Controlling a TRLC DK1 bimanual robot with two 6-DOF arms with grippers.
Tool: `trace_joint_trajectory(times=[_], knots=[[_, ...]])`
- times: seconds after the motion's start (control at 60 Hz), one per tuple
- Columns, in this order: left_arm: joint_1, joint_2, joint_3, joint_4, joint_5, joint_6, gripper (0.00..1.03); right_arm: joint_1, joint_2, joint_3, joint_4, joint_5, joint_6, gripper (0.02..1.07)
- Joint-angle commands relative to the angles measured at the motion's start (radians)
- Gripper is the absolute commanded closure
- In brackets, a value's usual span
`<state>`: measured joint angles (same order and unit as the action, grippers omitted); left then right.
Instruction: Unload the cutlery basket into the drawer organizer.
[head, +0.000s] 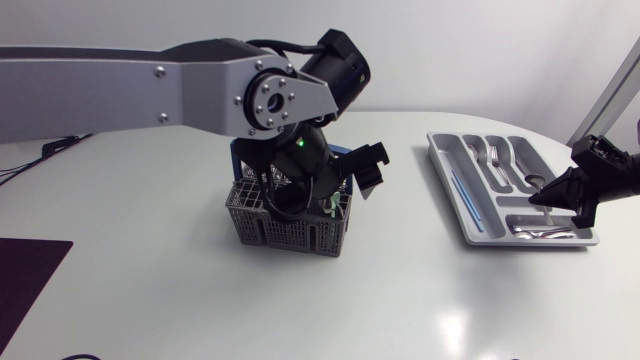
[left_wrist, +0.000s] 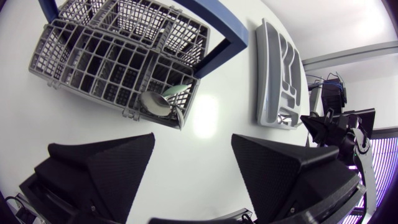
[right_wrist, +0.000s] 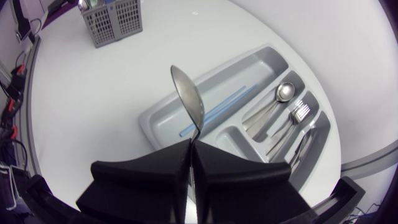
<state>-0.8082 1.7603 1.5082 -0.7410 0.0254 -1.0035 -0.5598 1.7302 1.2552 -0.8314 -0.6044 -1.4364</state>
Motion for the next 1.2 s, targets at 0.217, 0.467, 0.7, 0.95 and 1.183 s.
trace_joint_trajectory(times=[0.217, 0.467, 0.7, 0.95, 1.183], knots=[[0.003, 0.038, 0.032, -0.009, -0.008, -0.073, 0.18, -0.035, 0.075, -0.022, 0.121, 0.112, -0.168, 1.01], [0.004, 0.062, 0.047, -0.009, -0.028, -0.09, 0.25, -0.054, 0.12, -0.043, 0.224, 0.164, -0.188, 1.01], [0.004, 0.073, 0.055, -0.008, -0.048, -0.104, 0.27, -0.054, 0.118, -0.114, 0.351, 0.23, -0.229, 1.01], [0.01, 0.085, 0.06, -0.006, -0.056, -0.113, 0.27, -0.057, 0.147, -0.158, 0.466, 0.296, -0.271, 1.01], [0.018, 0.093, 0.063, -0.006, -0.068, -0.121, 0.31, -0.061, 0.14, -0.18, 0.483, 0.313, -0.269, 0.31]])
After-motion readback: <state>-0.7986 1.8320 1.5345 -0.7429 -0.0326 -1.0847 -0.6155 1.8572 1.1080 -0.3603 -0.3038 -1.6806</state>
